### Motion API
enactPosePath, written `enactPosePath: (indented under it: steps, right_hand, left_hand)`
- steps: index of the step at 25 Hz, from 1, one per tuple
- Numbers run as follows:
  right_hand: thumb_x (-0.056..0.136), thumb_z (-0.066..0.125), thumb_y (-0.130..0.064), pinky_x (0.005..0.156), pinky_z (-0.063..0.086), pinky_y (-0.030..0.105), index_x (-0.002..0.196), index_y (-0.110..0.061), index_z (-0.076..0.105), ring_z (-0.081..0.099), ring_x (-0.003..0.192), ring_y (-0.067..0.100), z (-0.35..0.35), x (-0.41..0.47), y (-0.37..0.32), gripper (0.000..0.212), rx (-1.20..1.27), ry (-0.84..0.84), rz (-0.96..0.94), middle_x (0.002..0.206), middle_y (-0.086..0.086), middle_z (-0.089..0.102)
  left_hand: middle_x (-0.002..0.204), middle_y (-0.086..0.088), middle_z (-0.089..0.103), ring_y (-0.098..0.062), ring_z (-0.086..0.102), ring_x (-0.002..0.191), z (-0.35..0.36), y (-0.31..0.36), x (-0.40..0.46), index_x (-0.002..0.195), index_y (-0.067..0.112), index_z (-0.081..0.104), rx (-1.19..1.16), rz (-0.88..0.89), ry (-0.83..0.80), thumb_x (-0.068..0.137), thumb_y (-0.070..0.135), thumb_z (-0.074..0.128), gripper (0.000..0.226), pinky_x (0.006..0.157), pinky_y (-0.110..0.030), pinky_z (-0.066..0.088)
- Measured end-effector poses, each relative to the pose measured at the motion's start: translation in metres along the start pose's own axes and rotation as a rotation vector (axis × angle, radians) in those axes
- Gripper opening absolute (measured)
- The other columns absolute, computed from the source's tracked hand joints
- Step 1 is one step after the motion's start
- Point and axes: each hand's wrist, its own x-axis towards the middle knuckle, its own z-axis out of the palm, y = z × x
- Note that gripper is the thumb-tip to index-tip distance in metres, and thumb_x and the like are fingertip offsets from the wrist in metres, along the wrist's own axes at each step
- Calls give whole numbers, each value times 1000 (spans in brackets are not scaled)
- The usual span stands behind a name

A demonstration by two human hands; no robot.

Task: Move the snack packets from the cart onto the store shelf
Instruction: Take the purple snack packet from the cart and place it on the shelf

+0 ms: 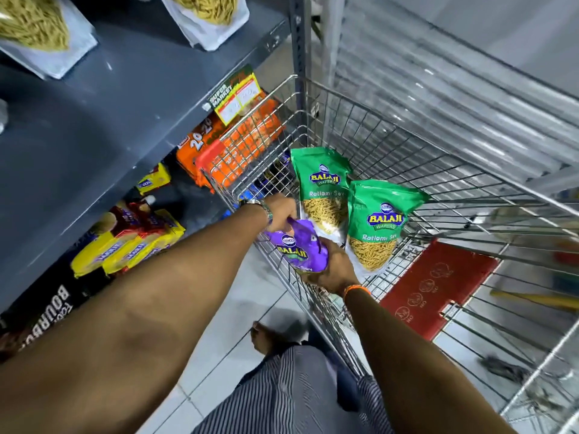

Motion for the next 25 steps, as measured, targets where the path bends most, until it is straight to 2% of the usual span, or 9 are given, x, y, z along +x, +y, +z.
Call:
enactPosePath:
  steps: [3,5,7,9,14,17,19,21,25]
  right_hand:
    - [64,91,-26,90,53,32,142,-16,53,68,101,28,-6,2,-1,87,-41,58,32,118,13,74]
    - [69,88,-19,91,56,38,130,-11,63,64,89,23,-13,0,0,67,50,75,47,107,15,75]
    - [73,84,-10,97,55,48,115,-5,67,61,91,23,-22,-3,-2,46,136,75,96,104,16,72]
    - [75,82,-5,94,54,43,102,-11,64,60,92,23,-35,-5,-7,34,214,125,122,109,20,69]
    - [77,84,-7,84,45,31,81,-26,45,53,94,19,-80,-16,-34,43,402,240,69,98,5,54]
    - [72,80,15,79,57,22,91,-22,55,71,85,9,-108,-20,-65,49,552,173,-134,105,6,69]
    - [63,84,19,81,60,21,106,-14,69,74,86,5,-120,-21,-92,55,589,165,-330,101,-6,80]
    - [60,90,10,87,60,25,107,-24,75,74,92,9,-130,-29,-132,60,616,102,-462,105,-8,80]
    - [56,93,3,80,60,21,110,-16,75,76,92,8,-128,-43,-207,60,597,-25,-607,106,-5,81]
  left_hand:
    - [66,-2,56,-22,52,70,-7,5,-3,97,11,78,-64,48,-8,83,31,75,25,60,-24,35]
    - [78,-3,66,-19,52,72,-18,10,-11,107,16,78,-129,73,23,80,37,76,34,58,-25,36]
    - [89,-6,75,-21,57,75,-34,15,-20,107,20,78,-174,94,109,75,43,79,39,66,-31,44]
    - [88,-4,78,-16,62,71,-52,16,-29,99,20,80,-225,123,238,70,47,82,40,66,-25,48]
    - [116,0,72,-7,65,100,-81,5,-71,120,17,69,-752,64,794,57,31,93,68,87,-12,47]
    - [97,11,73,6,65,83,-79,5,-93,111,13,63,-1275,137,848,71,4,83,45,75,-7,51]
    - [75,15,76,5,66,67,-77,7,-108,91,16,66,-1406,201,861,82,3,73,17,64,-12,53]
    - [67,11,74,0,63,59,-81,4,-131,79,15,66,-1534,226,956,88,10,68,10,58,-18,53]
    - [94,-19,65,-28,54,88,-89,-18,-190,87,5,67,-1743,253,1242,88,25,68,19,79,-47,48]
